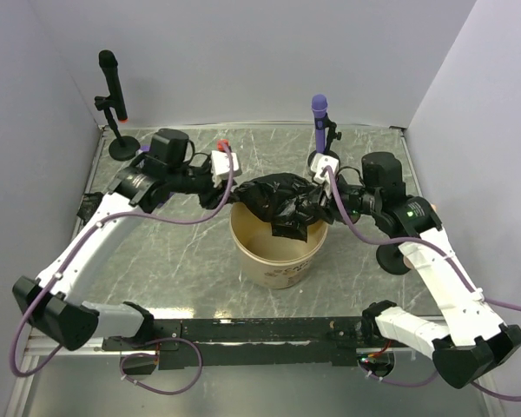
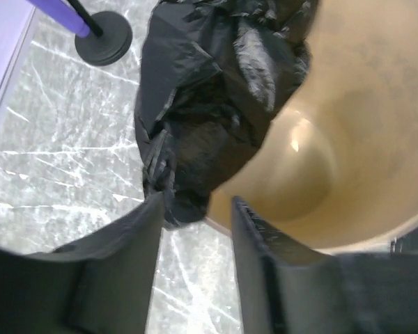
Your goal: Put the trash bags into the trash bin
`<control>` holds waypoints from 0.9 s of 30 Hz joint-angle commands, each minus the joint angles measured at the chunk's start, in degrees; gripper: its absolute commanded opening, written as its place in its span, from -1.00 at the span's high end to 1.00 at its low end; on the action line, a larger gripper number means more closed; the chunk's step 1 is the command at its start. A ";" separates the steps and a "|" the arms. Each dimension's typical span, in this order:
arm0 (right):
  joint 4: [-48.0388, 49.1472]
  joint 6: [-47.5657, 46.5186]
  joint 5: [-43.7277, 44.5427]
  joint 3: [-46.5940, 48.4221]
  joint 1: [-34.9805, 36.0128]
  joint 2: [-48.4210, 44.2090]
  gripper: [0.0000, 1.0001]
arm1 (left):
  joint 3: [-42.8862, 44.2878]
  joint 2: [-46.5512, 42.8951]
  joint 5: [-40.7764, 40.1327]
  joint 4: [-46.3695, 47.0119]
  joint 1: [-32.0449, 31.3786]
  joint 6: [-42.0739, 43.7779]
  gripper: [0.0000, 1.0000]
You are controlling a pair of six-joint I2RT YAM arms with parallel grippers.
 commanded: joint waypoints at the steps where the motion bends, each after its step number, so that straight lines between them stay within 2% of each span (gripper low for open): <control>1: 6.50 1.06 5.20 0.55 0.81 0.65 -0.01 | 2.23 4.10 -3.08 4.97 -0.97 -2.21 0.00; 4: 7.55 0.00 8.10 0.03 1.43 1.53 -0.01 | 2.68 6.22 -3.60 5.49 -1.59 -1.51 0.09; 6: 7.64 -0.70 8.90 -0.32 1.78 2.05 -0.02 | 2.42 6.75 -3.52 5.67 -1.85 -0.98 0.27; 8: 7.29 -1.23 9.25 -0.59 2.13 2.41 0.03 | 2.24 6.75 -3.17 6.02 -1.94 -1.16 0.57; 10: 7.38 -1.32 9.34 -0.94 2.39 2.32 0.20 | 1.89 6.40 -2.82 6.37 -2.11 -1.33 0.86; 11: 7.38 -1.32 9.25 -1.11 2.48 2.23 0.37 | 1.54 5.79 -2.81 6.89 -2.12 -1.68 0.97; 14: 6.50 -1.75 8.64 -0.77 2.75 1.88 0.80 | 0.13 3.07 -3.43 9.09 -2.38 -2.83 0.99; 16: 5.97 -1.85 8.20 0.02 2.83 0.92 1.00 | 0.30 1.31 -3.69 8.66 -2.38 -2.83 0.99; 22: -1.92 -3.60 2.49 4.24 3.53 -2.68 1.00 | -0.66 -5.37 -3.96 3.14 -2.55 0.94 0.99; 27: -8.61 -4.04 -0.50 0.56 6.08 -6.99 1.00 | -6.10 -11.25 -4.40 -2.85 -2.99 6.74 0.99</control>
